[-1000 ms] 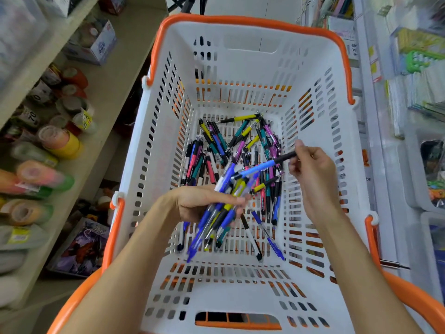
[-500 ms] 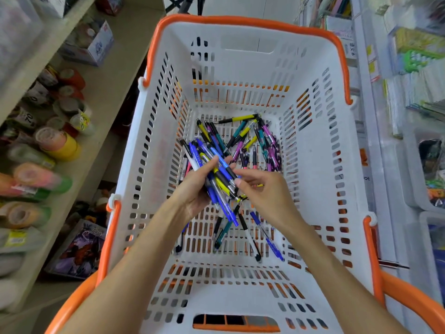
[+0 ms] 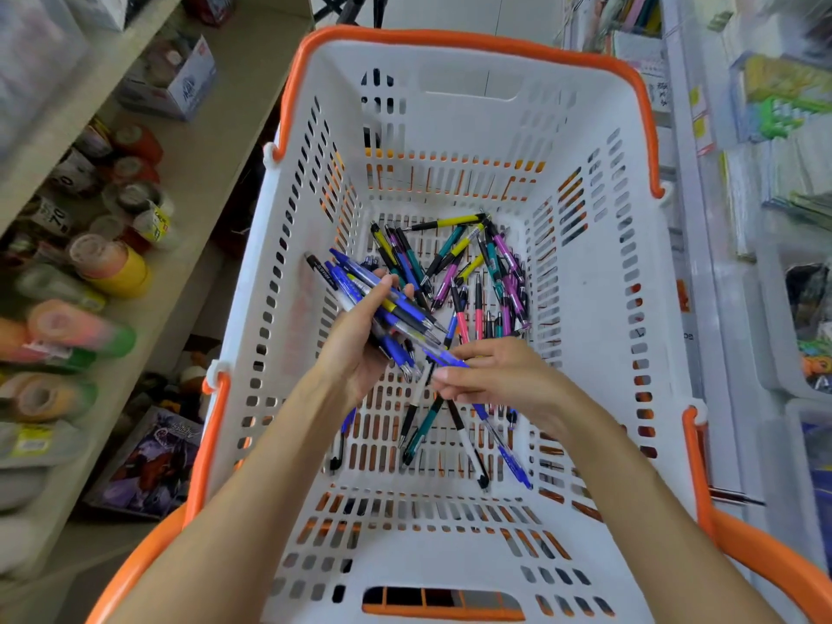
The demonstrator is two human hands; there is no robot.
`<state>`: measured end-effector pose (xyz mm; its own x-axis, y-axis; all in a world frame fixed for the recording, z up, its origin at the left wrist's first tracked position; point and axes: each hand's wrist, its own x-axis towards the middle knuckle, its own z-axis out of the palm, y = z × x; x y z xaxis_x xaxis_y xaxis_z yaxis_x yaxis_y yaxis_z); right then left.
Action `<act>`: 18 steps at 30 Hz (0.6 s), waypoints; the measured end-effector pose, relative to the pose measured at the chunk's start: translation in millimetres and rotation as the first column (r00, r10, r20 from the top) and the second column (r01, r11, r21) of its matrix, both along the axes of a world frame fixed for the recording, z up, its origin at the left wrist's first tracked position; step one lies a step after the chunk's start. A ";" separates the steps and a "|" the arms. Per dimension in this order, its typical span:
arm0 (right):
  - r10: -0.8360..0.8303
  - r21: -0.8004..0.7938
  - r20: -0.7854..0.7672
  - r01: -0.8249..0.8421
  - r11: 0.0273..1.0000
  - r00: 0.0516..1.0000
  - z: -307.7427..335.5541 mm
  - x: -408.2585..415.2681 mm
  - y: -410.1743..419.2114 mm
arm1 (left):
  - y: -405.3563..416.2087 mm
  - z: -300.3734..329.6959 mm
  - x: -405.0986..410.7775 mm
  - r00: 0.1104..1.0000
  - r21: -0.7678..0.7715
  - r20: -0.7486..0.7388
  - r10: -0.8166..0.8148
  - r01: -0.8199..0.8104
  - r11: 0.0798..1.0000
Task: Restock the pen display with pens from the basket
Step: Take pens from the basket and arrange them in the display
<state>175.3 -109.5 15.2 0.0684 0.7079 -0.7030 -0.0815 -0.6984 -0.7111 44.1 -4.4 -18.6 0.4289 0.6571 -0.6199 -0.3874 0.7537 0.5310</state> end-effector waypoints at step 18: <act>-0.146 0.237 0.458 0.038 0.971 0.877 -4.6 11.5 3.8 | -11.8 14.2 -5.3 0.663 -0.095 -0.011 -0.749 0.744 0.661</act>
<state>186.8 -105.7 10.5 0.4232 0.8113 -0.4034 0.2426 -0.5305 -0.8123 38.8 -16.1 -4.4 0.7251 0.0793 -0.6840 0.3458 0.8171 0.4613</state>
